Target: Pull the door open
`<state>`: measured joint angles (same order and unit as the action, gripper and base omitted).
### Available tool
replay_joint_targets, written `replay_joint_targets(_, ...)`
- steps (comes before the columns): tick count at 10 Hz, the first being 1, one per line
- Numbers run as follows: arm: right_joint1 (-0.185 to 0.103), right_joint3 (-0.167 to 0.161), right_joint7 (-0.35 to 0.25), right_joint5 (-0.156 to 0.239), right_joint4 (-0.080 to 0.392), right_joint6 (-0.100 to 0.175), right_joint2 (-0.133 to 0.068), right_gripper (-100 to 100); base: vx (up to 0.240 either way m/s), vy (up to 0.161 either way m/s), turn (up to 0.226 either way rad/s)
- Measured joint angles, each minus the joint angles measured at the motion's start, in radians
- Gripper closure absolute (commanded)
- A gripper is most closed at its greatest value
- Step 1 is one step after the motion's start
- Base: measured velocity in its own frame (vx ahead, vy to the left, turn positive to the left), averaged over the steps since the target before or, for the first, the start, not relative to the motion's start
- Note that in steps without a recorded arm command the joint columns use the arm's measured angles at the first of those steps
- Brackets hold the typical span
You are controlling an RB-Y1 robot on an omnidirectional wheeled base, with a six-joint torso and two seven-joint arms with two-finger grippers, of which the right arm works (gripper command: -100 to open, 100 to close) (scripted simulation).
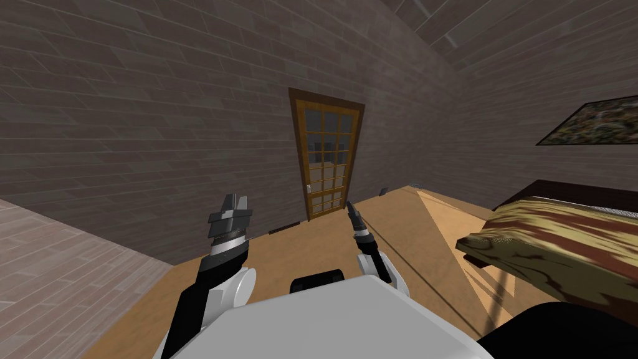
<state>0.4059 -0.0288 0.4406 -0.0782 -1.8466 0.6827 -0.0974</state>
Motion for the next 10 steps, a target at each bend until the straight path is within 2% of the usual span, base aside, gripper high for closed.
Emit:
replay_joint_targets(4, -0.017, -0.008, 0.062, -0.018, 0.076, 0.019, -0.012, -100, 0.095, 0.07, -0.011)
replay_joint_targets(9, -0.041, -0.02, 0.144, -0.043, 0.161, 0.03, -0.022, -100, 0.101, 0.073, -0.012)
replay_joint_targets(10, -0.051, -0.021, 0.16, -0.047, 0.191, 0.039, -0.023, -100, 0.092, 0.081, -0.014)
